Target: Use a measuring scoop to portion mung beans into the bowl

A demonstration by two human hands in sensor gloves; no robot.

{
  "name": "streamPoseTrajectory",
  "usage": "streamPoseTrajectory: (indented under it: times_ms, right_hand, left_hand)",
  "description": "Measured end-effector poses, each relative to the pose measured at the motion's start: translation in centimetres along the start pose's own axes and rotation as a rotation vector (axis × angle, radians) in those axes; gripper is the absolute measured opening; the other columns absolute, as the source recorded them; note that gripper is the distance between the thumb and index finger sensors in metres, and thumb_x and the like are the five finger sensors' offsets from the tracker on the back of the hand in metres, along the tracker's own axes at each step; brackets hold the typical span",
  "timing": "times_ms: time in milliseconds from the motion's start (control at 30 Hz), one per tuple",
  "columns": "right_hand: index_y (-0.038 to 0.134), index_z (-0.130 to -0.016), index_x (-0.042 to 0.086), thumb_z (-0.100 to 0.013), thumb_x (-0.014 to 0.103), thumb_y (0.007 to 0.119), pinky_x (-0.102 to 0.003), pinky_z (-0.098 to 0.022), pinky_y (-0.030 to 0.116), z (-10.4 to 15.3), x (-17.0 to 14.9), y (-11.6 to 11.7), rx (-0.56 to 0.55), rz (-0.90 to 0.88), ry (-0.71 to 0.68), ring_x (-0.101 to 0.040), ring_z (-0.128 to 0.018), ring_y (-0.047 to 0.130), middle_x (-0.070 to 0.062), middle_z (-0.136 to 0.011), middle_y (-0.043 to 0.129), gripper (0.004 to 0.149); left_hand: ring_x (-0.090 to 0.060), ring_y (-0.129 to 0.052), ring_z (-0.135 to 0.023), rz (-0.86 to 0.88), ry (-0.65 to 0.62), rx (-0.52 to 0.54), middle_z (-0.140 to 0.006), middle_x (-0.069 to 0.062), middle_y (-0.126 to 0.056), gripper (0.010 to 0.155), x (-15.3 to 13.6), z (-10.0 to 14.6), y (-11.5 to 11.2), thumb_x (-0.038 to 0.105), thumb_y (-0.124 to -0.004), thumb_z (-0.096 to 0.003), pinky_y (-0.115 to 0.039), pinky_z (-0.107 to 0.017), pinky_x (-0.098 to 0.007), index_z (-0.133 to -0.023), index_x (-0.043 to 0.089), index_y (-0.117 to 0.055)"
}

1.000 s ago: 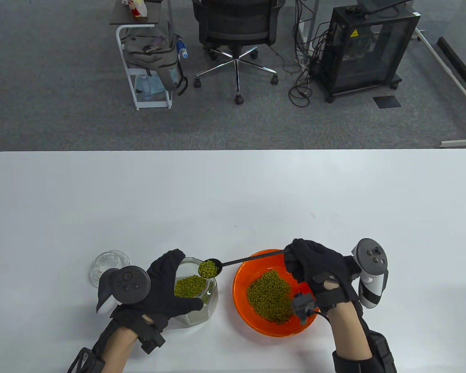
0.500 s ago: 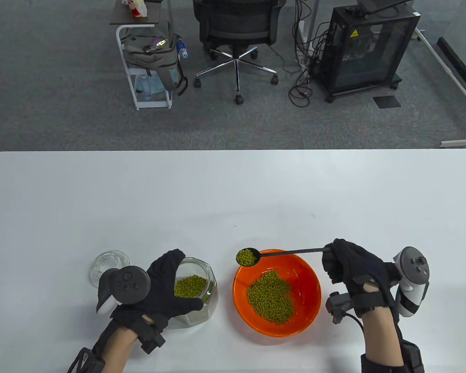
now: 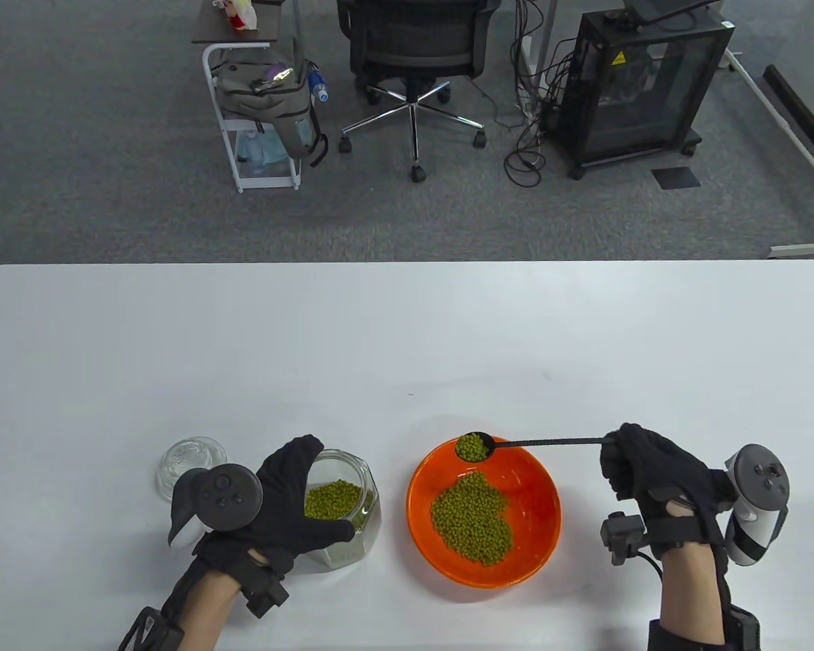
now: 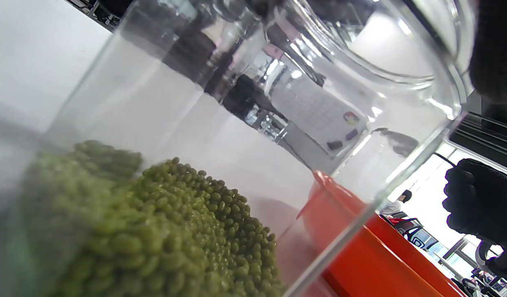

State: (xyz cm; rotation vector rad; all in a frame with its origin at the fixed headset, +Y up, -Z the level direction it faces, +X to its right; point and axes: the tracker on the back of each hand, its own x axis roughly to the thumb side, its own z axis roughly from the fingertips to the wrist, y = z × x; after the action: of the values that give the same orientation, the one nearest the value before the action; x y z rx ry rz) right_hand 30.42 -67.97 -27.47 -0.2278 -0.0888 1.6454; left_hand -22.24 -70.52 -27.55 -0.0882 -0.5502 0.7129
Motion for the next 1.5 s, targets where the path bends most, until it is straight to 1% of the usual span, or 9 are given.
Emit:
streamPoseTrajectory:
  times_ms: [167,333,433,600,900,1133,1333,1433,1500]
  right_hand:
    - [0.098,-0.061,0.005,-0.050,0.043,0.080,-0.041,-0.025,0.084,0.2,0.0,-0.9,-0.012,0.016,-0.005,-0.024,-0.026,0.097,-0.014,-0.046,0.102,0.044]
    - [0.098,-0.061,0.005,-0.049,0.043,0.081,-0.042,-0.025,0.084,0.8,0.2,-1.6,-0.058,0.107,-0.009,-0.025,-0.026,0.097,-0.015,-0.046,0.102,0.043]
    - [0.098,-0.061,0.005,-0.049,0.043,0.081,-0.042,-0.025,0.084,0.9,0.3,-1.5,-0.068,0.168,-0.011,-0.025,-0.026,0.097,-0.015,-0.046,0.102,0.043]
    - [0.099,-0.060,0.005,-0.048,0.043,0.083,-0.042,-0.025,0.084,1.0,0.6,-1.2,-0.048,0.228,-0.022,-0.025,-0.026,0.097,-0.015,-0.046,0.103,0.043]
    - [0.101,-0.059,0.005,-0.047,0.044,0.086,-0.042,-0.026,0.084,2.2,2.1,-0.6,-0.085,0.417,-0.099,-0.026,-0.026,0.097,-0.015,-0.046,0.103,0.043]
    - [0.101,-0.060,0.006,-0.047,0.045,0.087,-0.043,-0.028,0.084,3.1,3.7,0.9,-0.075,0.578,-0.209,-0.026,-0.028,0.098,-0.015,-0.048,0.104,0.043]
    - [0.102,-0.060,0.007,-0.047,0.045,0.088,-0.043,-0.029,0.084,4.0,4.6,2.2,-0.047,0.675,-0.291,-0.027,-0.029,0.098,-0.015,-0.049,0.104,0.043]
    - [0.102,-0.061,0.008,-0.046,0.046,0.089,-0.043,-0.029,0.084,4.6,5.2,3.0,-0.044,0.721,-0.358,-0.027,-0.030,0.098,-0.014,-0.049,0.104,0.043]
    - [0.102,-0.061,0.008,-0.045,0.046,0.089,-0.044,-0.030,0.084,5.1,5.7,3.8,-0.012,0.780,-0.467,-0.027,-0.031,0.098,-0.014,-0.050,0.104,0.043]
  left_hand:
    - [-0.060,-0.052,-0.103,-0.001,0.000,-0.001,-0.114,-0.031,-0.036,0.126,0.0,0.0,0.0,0.084,-0.088,-0.0390,-0.053,-0.073,-0.071,-0.110,0.000,-0.027]
    - [-0.060,-0.052,-0.103,-0.001,0.000,-0.002,-0.114,-0.031,-0.036,0.126,0.0,0.0,0.0,0.084,-0.088,-0.0392,-0.053,-0.073,-0.071,-0.110,0.000,-0.027]
    - [-0.060,-0.052,-0.103,-0.001,0.000,-0.002,-0.114,-0.031,-0.036,0.126,0.0,0.0,0.0,0.084,-0.088,-0.0393,-0.053,-0.073,-0.071,-0.110,0.000,-0.027]
    - [-0.060,-0.052,-0.103,-0.002,0.001,-0.001,-0.114,-0.031,-0.036,0.126,0.0,0.0,0.0,0.084,-0.088,-0.0391,-0.053,-0.073,-0.071,-0.110,0.001,-0.027]
    - [-0.060,-0.052,-0.103,-0.003,0.002,-0.001,-0.114,-0.031,-0.036,0.126,0.0,0.0,0.0,0.084,-0.088,-0.0393,-0.053,-0.073,-0.071,-0.110,0.001,-0.027]
    - [-0.060,-0.052,-0.103,-0.003,0.002,-0.001,-0.114,-0.031,-0.036,0.126,0.0,0.0,0.0,0.084,-0.088,-0.0392,-0.053,-0.073,-0.071,-0.110,0.001,-0.027]
    - [-0.060,-0.052,-0.103,-0.004,0.002,-0.002,-0.114,-0.031,-0.036,0.126,0.0,0.0,0.0,0.084,-0.088,-0.0392,-0.053,-0.073,-0.071,-0.110,0.001,-0.027]
    - [-0.060,-0.051,-0.103,-0.005,0.002,-0.002,-0.114,-0.031,-0.036,0.126,0.0,0.0,0.0,0.085,-0.088,-0.0391,-0.053,-0.073,-0.071,-0.110,0.001,-0.027]
    - [-0.060,-0.052,-0.103,-0.005,0.002,-0.002,-0.114,-0.031,-0.036,0.126,0.0,0.0,0.0,0.085,-0.088,-0.0392,-0.053,-0.073,-0.071,-0.110,0.001,-0.027]
